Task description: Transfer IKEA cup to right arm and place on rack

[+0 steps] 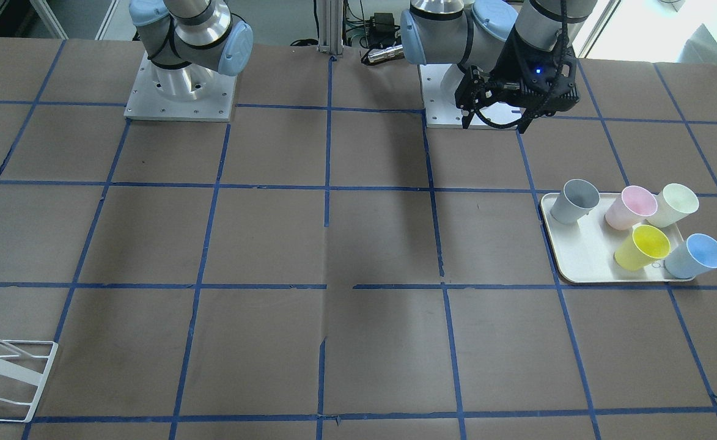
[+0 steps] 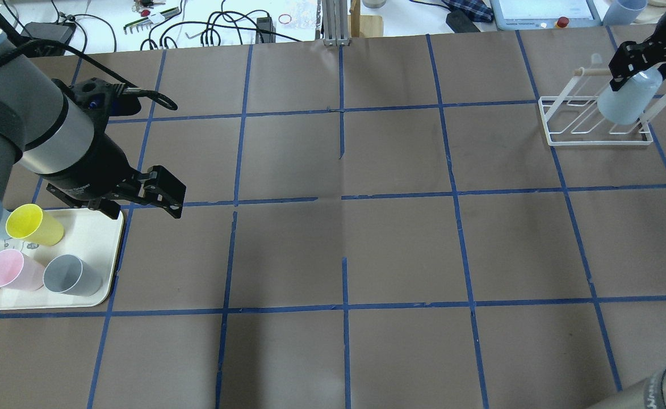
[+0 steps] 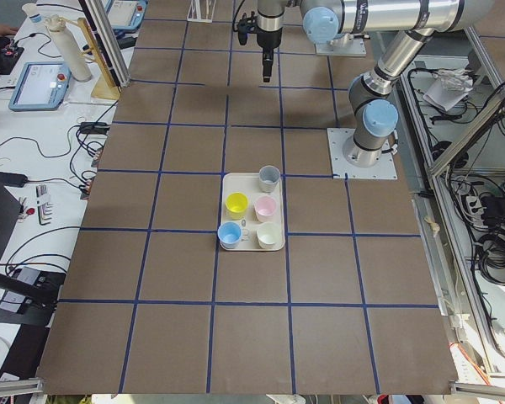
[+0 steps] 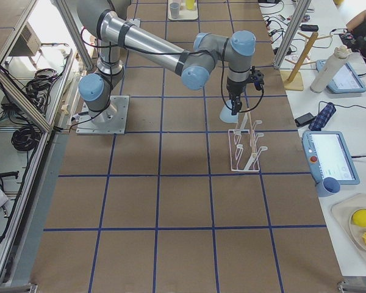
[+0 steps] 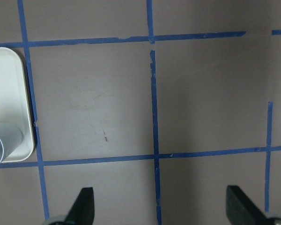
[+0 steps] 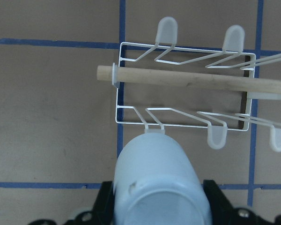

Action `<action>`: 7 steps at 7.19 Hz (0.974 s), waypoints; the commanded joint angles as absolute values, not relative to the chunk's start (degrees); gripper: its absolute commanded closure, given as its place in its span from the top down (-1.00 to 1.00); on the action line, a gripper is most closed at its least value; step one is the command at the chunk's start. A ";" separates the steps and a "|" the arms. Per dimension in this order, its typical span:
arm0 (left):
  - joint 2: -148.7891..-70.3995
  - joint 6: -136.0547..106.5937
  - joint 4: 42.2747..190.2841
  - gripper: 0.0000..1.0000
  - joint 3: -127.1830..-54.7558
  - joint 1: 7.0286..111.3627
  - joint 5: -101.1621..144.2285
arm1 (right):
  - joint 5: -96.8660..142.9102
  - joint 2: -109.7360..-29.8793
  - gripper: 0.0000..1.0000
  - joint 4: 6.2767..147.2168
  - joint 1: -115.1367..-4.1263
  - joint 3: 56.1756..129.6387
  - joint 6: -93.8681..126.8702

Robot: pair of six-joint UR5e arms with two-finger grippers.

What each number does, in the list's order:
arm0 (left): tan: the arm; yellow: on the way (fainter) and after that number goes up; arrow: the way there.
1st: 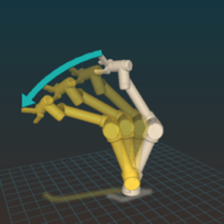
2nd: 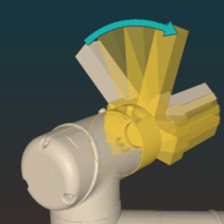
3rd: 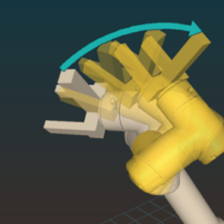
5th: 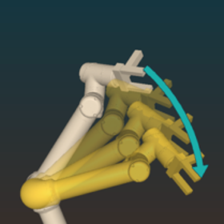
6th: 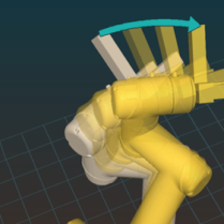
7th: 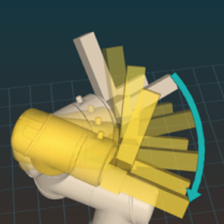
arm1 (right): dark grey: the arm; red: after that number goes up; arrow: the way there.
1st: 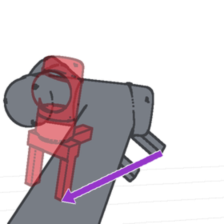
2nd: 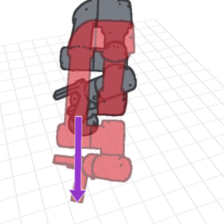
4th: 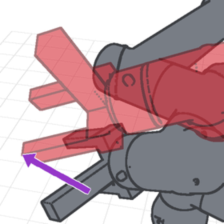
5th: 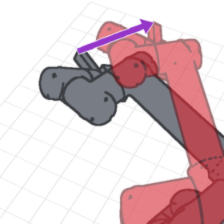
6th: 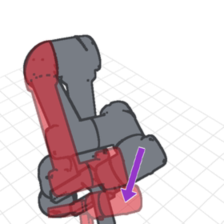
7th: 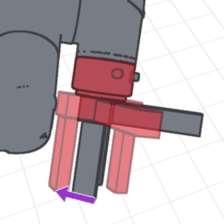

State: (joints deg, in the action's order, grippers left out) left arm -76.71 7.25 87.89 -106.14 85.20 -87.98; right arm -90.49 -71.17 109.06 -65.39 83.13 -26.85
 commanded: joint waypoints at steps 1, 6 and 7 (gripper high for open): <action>-77.87 7.29 87.54 1.00 -104.77 84.99 -87.89 | -90.18 -69.88 -0.32 111.27 -65.13 83.32 -26.81; -78.75 6.69 87.19 1.00 -103.71 84.81 -88.77 | -87.81 -66.54 0.07 113.64 -65.21 83.41 -26.72; -78.75 6.51 87.27 1.00 -103.71 84.81 -88.68 | -87.80 -66.36 0.79 114.25 -65.39 83.32 -26.63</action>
State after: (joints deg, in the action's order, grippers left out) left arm -78.69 6.85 87.23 -103.69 84.82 -88.70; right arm -88.20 -66.76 113.61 -65.25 83.39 -26.69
